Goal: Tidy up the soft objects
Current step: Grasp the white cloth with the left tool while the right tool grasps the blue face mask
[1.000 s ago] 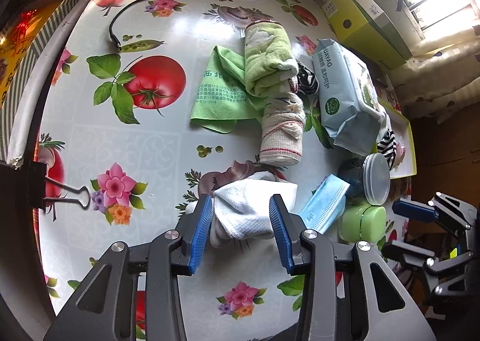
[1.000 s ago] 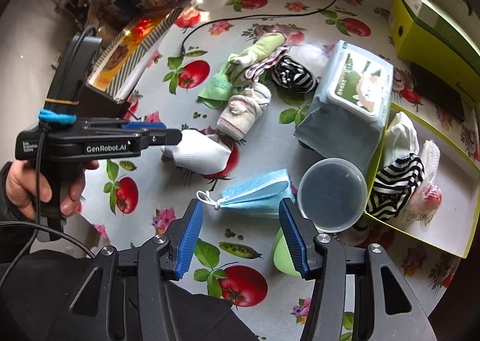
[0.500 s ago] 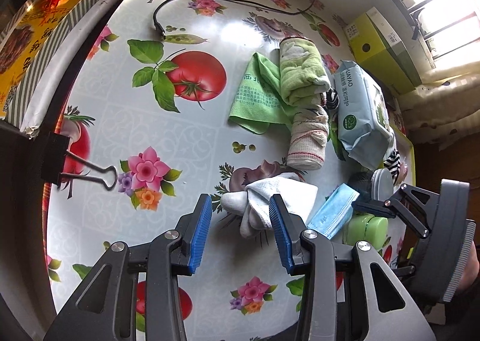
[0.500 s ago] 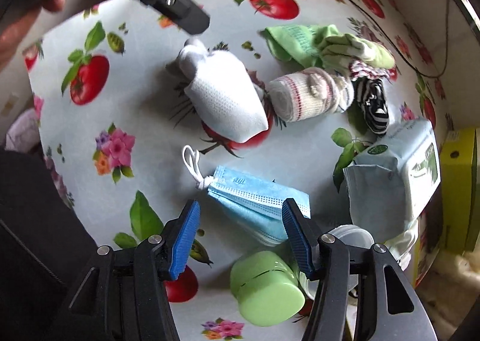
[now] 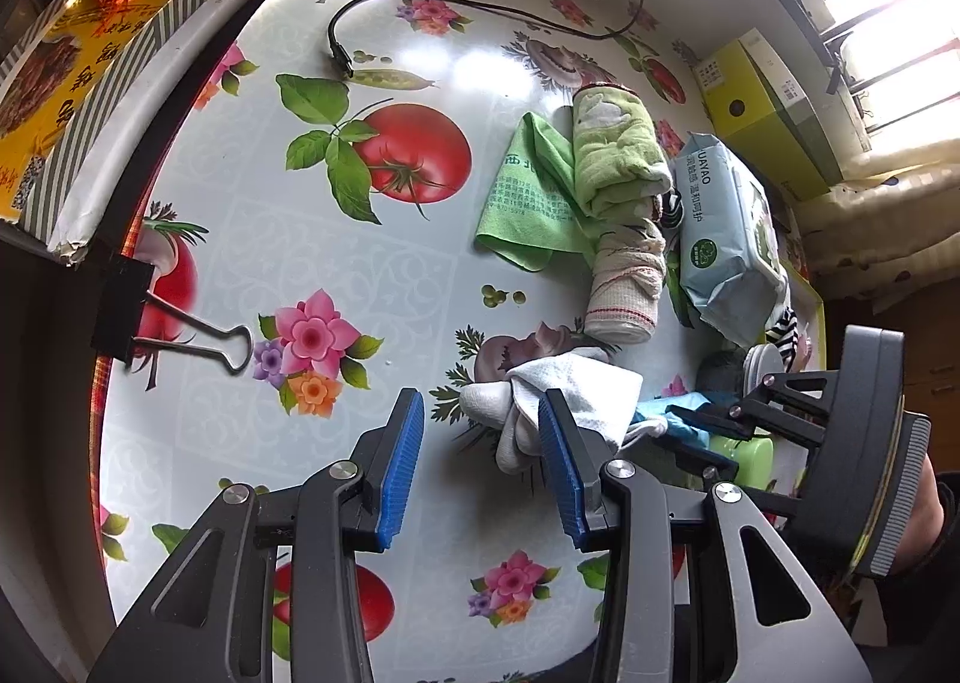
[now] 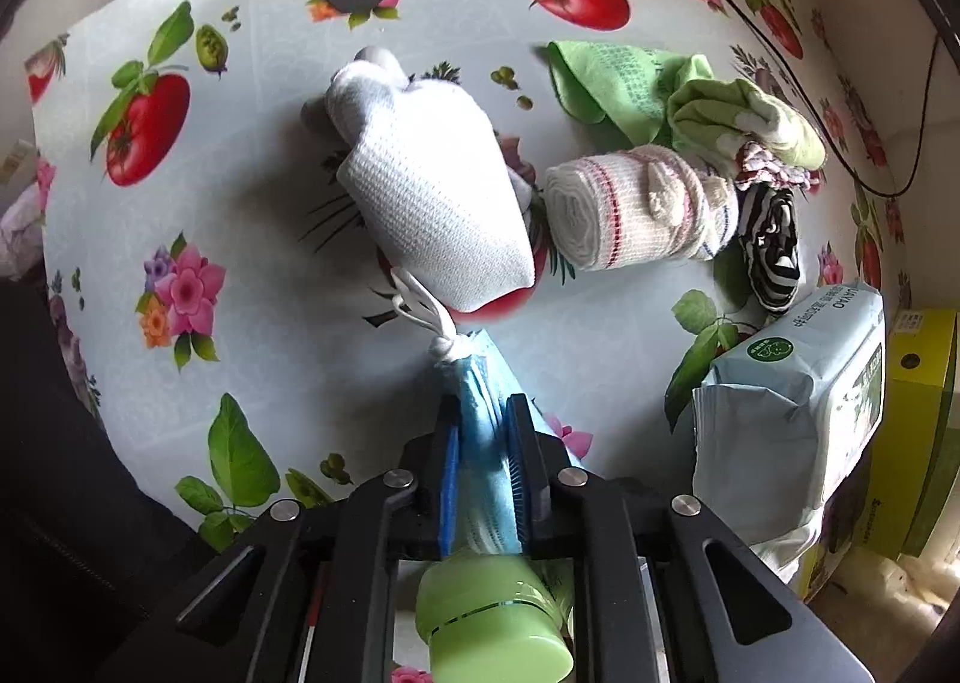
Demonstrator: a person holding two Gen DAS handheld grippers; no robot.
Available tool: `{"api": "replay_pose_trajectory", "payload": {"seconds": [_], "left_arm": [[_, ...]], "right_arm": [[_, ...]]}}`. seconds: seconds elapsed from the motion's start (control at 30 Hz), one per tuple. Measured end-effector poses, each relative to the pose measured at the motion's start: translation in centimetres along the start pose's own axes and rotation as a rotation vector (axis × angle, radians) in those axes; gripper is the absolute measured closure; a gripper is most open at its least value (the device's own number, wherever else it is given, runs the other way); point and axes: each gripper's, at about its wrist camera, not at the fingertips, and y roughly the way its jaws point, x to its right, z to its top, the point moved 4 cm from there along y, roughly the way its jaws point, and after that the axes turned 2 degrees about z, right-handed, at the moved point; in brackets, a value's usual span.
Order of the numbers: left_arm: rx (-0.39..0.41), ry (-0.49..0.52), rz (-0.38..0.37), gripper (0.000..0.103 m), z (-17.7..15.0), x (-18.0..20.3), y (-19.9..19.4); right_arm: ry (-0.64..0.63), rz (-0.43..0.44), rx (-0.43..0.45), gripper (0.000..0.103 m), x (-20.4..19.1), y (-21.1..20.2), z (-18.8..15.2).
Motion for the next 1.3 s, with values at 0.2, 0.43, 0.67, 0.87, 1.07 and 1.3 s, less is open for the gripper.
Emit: {"api": "replay_pose_trajectory", "payload": {"seconds": [0.2, 0.43, 0.67, 0.87, 1.07, 1.3], "left_arm": [[0.000, 0.036, -0.013, 0.062, 0.6, 0.9, 0.1], [-0.036, 0.181, -0.023, 0.054, 0.6, 4.0, 1.7], [-0.095, 0.326, 0.018, 0.050, 0.0, 6.4, 4.3], [-0.144, 0.370, 0.016, 0.043, -1.0, 7.5, 6.0], [-0.175, 0.370, 0.023, 0.040, -2.1, 7.9, 7.0], [-0.164, 0.325, 0.022, 0.058, -2.4, 7.5, 6.6]], "right_arm": [[0.251, 0.102, 0.152, 0.092, 3.9, -4.0, -0.5], [0.434, 0.151, 0.260, 0.092, 4.5, -7.3, -1.2], [0.488, 0.172, 0.268, 0.092, 3.9, -7.6, -2.8], [0.504, 0.174, 0.271, 0.092, 3.9, -7.6, -3.3], [0.516, 0.170, 0.282, 0.092, 4.1, -7.8, -3.7], [0.538, 0.164, 0.311, 0.092, 4.5, -8.4, -4.2]]}}
